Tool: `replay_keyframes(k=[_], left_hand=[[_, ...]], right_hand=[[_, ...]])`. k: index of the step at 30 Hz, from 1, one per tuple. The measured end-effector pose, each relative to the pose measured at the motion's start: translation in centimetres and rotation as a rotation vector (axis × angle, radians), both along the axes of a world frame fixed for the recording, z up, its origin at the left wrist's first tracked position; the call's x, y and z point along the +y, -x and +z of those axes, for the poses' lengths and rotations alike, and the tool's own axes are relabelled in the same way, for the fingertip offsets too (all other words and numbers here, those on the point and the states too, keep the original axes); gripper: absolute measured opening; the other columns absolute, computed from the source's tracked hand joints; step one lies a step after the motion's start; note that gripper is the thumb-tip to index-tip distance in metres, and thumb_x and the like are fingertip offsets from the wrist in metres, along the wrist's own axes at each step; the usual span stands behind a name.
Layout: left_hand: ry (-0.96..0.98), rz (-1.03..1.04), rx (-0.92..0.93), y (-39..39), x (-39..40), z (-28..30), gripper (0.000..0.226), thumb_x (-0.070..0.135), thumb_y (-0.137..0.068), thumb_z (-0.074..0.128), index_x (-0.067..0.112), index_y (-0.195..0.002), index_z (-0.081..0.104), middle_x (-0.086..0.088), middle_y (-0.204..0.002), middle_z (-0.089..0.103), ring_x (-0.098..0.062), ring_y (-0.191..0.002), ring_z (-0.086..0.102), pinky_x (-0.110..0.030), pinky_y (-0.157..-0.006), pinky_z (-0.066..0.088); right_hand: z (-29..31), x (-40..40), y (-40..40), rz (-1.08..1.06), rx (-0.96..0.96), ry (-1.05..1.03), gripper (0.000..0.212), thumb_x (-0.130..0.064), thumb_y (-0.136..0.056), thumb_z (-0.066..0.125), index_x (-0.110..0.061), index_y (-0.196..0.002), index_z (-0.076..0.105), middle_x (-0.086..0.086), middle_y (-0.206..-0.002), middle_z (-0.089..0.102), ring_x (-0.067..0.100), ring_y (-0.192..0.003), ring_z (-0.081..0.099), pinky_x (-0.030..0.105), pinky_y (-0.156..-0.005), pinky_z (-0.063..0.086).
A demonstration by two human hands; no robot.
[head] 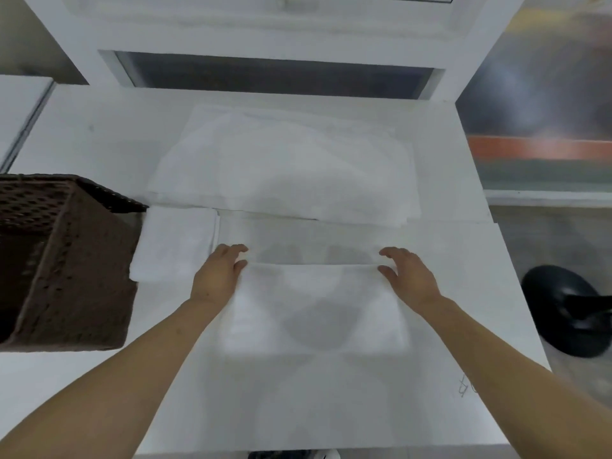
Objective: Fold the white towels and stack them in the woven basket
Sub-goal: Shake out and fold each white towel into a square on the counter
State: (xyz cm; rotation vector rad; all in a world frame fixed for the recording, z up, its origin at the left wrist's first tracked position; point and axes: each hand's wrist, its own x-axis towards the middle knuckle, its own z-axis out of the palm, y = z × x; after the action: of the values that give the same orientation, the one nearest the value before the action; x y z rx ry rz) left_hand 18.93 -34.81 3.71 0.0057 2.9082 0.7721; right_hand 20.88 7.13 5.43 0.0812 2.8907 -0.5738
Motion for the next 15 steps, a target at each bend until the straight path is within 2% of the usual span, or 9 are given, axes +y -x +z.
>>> replay_keyframes(k=[3, 5, 7, 9, 11, 12, 13, 15], left_hand=[[0.165, -0.117, 0.117, -1.2, 1.0, -1.8, 0.030, 0.013, -0.097, 0.060, 0.017, -0.127, 0.065, -0.009, -0.115, 0.062, -0.031, -0.101, 0.063, -0.041, -0.074, 0.057], [0.232, -0.242, 0.201, -3.0, 2.3, -2.7, 0.028, 0.016, -0.096, 0.060, 0.017, -0.122, 0.069, -0.009, -0.116, 0.064, -0.032, -0.098, 0.065, -0.038, -0.072, 0.055], [0.230, -0.350, 0.212, -5.3, 3.9, -3.5, 0.036, 0.033, -0.098, 0.048, 0.022, -0.126, 0.068, -0.008, -0.127, 0.064, -0.032, -0.110, 0.064, -0.039, -0.080, 0.054], [0.270, -0.429, 0.075, -7.3, 4.9, -4.3, 0.049, 0.049, -0.100, 0.038, 0.027, -0.139, 0.059, -0.010, -0.147, 0.054, -0.033, -0.130, 0.054, -0.044, -0.098, 0.052], [0.345, -0.482, -0.054, -8.5, 5.3, -5.2, 0.060, 0.059, -0.100, 0.028, 0.033, -0.154, 0.038, -0.009, -0.165, 0.028, -0.032, -0.151, 0.029, -0.050, -0.118, 0.033], [0.364, -0.494, -0.078, -8.7, 5.3, -5.7, 0.063, 0.060, -0.100, 0.025, 0.035, -0.158, 0.029, -0.007, -0.169, 0.016, -0.030, -0.155, 0.017, -0.051, -0.123, 0.021], [0.377, -0.502, -0.085, -8.6, 5.3, -6.1, 0.064, 0.058, -0.099, 0.025, 0.036, -0.159, 0.025, -0.006, -0.170, 0.011, -0.030, -0.156, 0.011, -0.052, -0.123, 0.013], [0.410, -0.478, -0.077, -8.0, 5.7, -6.0, 0.062, 0.053, -0.099, 0.029, 0.035, -0.159, 0.027, -0.007, -0.170, 0.013, -0.031, -0.156, 0.011, -0.052, -0.122, 0.010]], right_hand=[[-2.4, -1.3, 0.0, 0.195, 0.065, -0.093, 0.037, -0.030, -0.095, 0.070, -0.025, -0.131, 0.063, 0.000, -0.139, 0.063, 0.028, -0.130, 0.058, 0.047, -0.107, 0.042], [-3.7, -3.0, -0.1, 0.333, 0.020, -0.088, 0.041, -0.033, -0.098, 0.066, -0.028, -0.138, 0.060, 0.001, -0.154, 0.051, 0.027, -0.146, 0.043, 0.047, -0.118, 0.031], [-4.7, -4.7, -0.2, 0.479, -0.050, -0.103, 0.048, -0.037, -0.103, 0.057, -0.033, -0.150, 0.048, -0.002, -0.169, 0.028, 0.023, -0.157, 0.021, 0.044, -0.126, 0.016], [-5.8, -5.7, -0.4, 0.553, -0.119, -0.139, 0.054, -0.040, -0.106, 0.049, -0.037, -0.158, 0.034, -0.003, -0.173, 0.012, 0.022, -0.159, 0.010, 0.041, -0.127, 0.008], [-6.4, -5.9, -0.9, 0.541, -0.154, -0.153, 0.059, -0.041, -0.106, 0.048, -0.038, -0.161, 0.028, 0.000, -0.173, 0.013, 0.025, -0.159, 0.016, 0.041, -0.126, 0.014], [-6.5, -5.8, -1.3, 0.519, -0.151, -0.162, 0.060, -0.042, -0.105, 0.049, -0.038, -0.161, 0.028, 0.001, -0.172, 0.017, 0.028, -0.157, 0.022, 0.042, -0.125, 0.019], [-6.3, -5.7, -1.9, 0.491, -0.148, -0.175, 0.061, -0.044, -0.104, 0.050, -0.038, -0.161, 0.029, 0.002, -0.171, 0.022, 0.030, -0.154, 0.028, 0.043, -0.123, 0.025], [-5.5, -5.7, -3.2, 0.415, -0.176, -0.216, 0.061, -0.047, -0.103, 0.051, -0.037, -0.160, 0.031, 0.003, -0.166, 0.030, 0.030, -0.146, 0.036, 0.043, -0.117, 0.035]])
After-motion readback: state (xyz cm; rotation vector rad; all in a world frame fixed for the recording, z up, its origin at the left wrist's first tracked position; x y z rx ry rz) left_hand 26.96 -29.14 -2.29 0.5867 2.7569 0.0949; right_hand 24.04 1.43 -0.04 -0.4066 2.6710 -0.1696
